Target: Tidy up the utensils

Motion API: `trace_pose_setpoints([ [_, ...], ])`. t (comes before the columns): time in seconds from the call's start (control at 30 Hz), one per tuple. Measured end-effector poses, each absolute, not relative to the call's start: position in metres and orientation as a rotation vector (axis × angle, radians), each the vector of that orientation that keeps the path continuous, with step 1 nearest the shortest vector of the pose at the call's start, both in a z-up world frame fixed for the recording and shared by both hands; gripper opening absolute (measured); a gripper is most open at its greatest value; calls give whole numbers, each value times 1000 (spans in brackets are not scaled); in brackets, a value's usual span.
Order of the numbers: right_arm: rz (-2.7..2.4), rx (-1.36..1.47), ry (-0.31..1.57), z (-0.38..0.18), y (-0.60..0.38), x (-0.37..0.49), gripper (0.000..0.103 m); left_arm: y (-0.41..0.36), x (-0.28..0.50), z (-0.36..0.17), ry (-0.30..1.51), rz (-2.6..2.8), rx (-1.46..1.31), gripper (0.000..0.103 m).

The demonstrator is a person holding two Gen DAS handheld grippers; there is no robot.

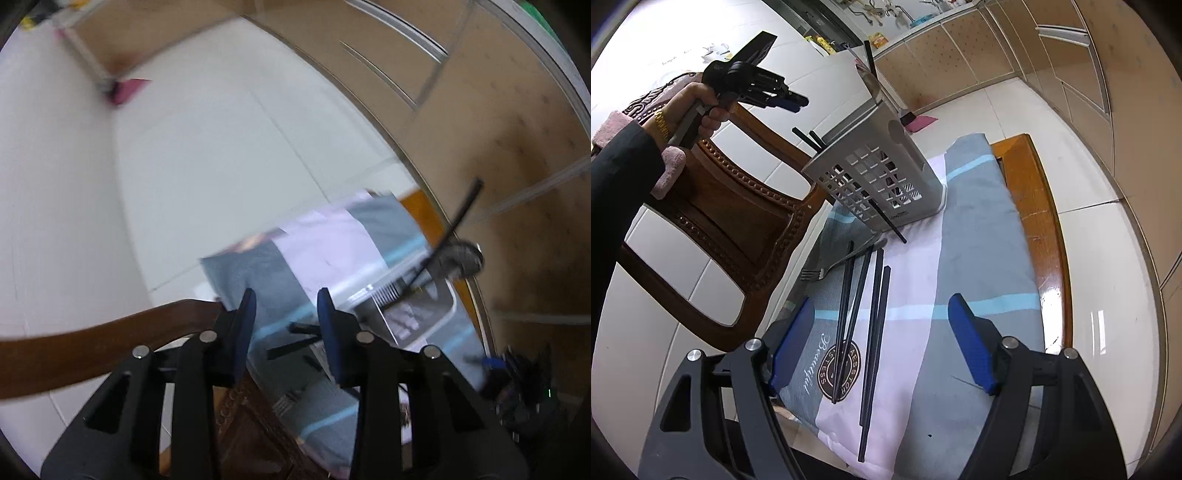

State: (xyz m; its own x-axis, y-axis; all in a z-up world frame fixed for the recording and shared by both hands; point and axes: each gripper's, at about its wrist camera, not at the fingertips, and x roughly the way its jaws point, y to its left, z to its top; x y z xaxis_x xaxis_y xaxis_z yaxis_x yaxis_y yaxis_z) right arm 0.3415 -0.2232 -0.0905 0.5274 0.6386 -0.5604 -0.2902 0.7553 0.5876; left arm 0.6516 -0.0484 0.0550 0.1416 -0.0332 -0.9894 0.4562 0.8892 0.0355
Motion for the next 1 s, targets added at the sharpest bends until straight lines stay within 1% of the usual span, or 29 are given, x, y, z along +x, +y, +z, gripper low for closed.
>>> trace_pose_setpoints([
  [0.07,582,463,855,-92,-223,342,73,-46,656,40,1467,-394,359,35],
  [0.13,592,472,863,-93,-222,343,73,-43,658,28,1496,-379,384,35],
  [0.2,597,471,867,-93,-219,345,73,-39,660,18,1520,-391,356,28],
  [0.23,597,464,870,-94,-218,346,73,-38,659,16,1527,-407,340,27],
  [0.3,596,457,878,-96,-215,346,73,-38,656,8,1553,-438,326,21],
  [0.33,593,454,886,-98,-215,347,73,-38,656,6,1559,-439,324,21],
  [0.5,573,451,898,-101,-216,349,73,-38,656,7,1566,-446,298,12],
  [0.57,572,447,899,-101,-215,348,73,-36,658,6,1562,-442,290,11],
  [1.0,563,425,908,-104,-214,348,73,-31,657,9,1572,-439,272,11],
])
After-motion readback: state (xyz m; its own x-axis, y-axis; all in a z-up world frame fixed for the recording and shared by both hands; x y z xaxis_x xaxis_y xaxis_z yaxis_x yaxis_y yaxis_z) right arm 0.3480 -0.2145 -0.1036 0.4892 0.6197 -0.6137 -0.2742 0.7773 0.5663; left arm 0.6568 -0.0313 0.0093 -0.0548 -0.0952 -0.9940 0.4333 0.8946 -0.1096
